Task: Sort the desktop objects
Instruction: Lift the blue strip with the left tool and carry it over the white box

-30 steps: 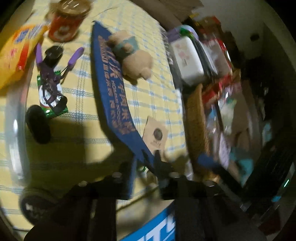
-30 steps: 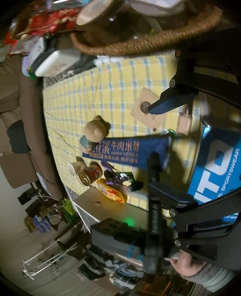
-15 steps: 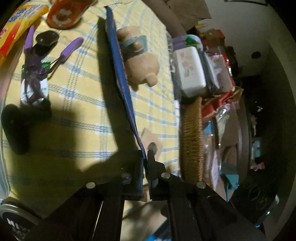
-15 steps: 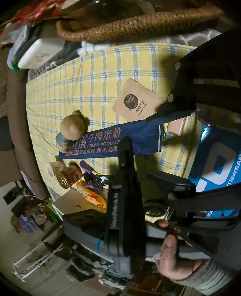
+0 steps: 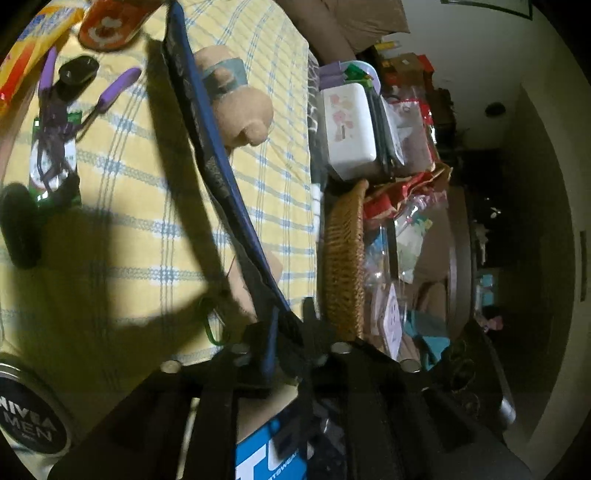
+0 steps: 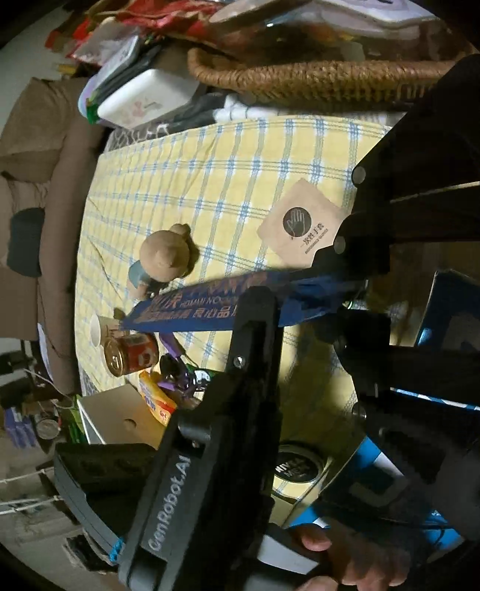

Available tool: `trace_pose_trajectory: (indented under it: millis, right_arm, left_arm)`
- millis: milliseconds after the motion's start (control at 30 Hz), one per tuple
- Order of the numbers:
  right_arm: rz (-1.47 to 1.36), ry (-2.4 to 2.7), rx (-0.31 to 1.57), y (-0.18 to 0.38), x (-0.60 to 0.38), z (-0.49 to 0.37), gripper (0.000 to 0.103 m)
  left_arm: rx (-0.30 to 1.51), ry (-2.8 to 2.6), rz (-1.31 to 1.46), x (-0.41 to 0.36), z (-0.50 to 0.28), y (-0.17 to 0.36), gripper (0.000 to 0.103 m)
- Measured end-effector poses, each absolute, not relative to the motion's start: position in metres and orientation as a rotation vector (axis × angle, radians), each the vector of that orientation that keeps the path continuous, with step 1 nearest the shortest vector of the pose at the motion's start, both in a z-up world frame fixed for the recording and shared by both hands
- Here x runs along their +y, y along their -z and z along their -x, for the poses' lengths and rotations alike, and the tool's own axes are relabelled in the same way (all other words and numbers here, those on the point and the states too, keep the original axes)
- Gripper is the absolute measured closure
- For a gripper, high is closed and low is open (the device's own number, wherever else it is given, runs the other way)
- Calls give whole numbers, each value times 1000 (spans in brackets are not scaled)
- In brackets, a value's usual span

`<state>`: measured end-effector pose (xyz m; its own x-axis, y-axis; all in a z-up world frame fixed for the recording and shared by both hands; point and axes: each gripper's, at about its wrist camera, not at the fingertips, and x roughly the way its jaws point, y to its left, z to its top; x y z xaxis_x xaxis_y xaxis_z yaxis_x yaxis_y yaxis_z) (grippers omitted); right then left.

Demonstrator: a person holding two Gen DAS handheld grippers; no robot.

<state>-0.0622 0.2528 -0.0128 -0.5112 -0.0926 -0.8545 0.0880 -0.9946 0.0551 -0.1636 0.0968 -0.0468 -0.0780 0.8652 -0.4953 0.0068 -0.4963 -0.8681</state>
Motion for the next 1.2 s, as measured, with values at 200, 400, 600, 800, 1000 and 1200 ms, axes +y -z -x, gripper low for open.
trace_pose_trajectory:
  millis: [200, 400, 600, 800, 1000, 1200]
  right_arm:
    - [-1445, 2563, -111, 10, 256, 54, 98]
    - [-1376, 2509, -16, -5, 231, 40, 98]
    - [-1327, 2593, 426, -14, 192, 17, 98]
    - [-1221, 2718, 792, -27, 166, 1, 98]
    - [-1050, 2763, 964, -63, 126, -9, 98]
    - [-915, 2678, 1135, -95, 55, 9, 98]
  left_arm:
    - [-1111, -1674, 1624, 75, 173, 73, 0]
    - [-1044, -1781, 1613, 80, 192, 63, 1]
    - [-1011, -1764, 1625, 74, 204, 61, 96]
    - [-1090, -1737, 1490, 58, 190, 35, 97]
    - [-1098, -1781, 1334, 12, 162, -26, 97]
    - [-1110, -1906, 1247, -83, 140, -74, 96]
